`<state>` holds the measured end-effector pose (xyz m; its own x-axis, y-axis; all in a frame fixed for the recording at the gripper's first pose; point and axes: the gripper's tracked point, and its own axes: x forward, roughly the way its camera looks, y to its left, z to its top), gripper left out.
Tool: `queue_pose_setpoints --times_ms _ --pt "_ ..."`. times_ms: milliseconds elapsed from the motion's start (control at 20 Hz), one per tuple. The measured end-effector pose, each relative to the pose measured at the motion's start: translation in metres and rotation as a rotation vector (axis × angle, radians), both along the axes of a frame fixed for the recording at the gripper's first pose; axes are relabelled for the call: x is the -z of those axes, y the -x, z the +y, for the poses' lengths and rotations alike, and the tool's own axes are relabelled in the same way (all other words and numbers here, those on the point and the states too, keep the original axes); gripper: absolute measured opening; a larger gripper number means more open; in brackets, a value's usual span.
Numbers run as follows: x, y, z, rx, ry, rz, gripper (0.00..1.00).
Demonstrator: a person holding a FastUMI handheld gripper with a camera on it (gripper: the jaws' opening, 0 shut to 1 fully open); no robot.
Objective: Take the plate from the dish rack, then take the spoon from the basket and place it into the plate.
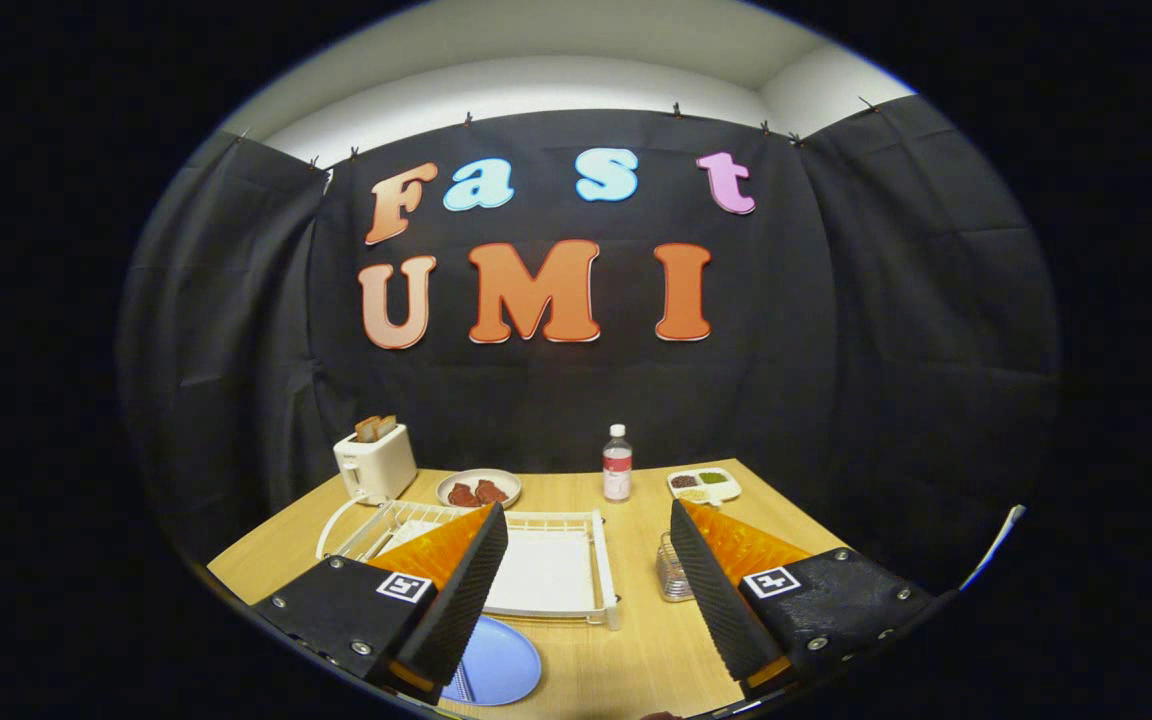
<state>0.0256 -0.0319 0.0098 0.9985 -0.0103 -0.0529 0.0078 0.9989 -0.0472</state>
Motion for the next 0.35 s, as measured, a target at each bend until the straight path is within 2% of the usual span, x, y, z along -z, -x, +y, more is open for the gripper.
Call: queue_pose_setpoints --times_ms 350 --pt "-0.033 0.012 -0.067 0.076 -0.011 -0.050 0.97"
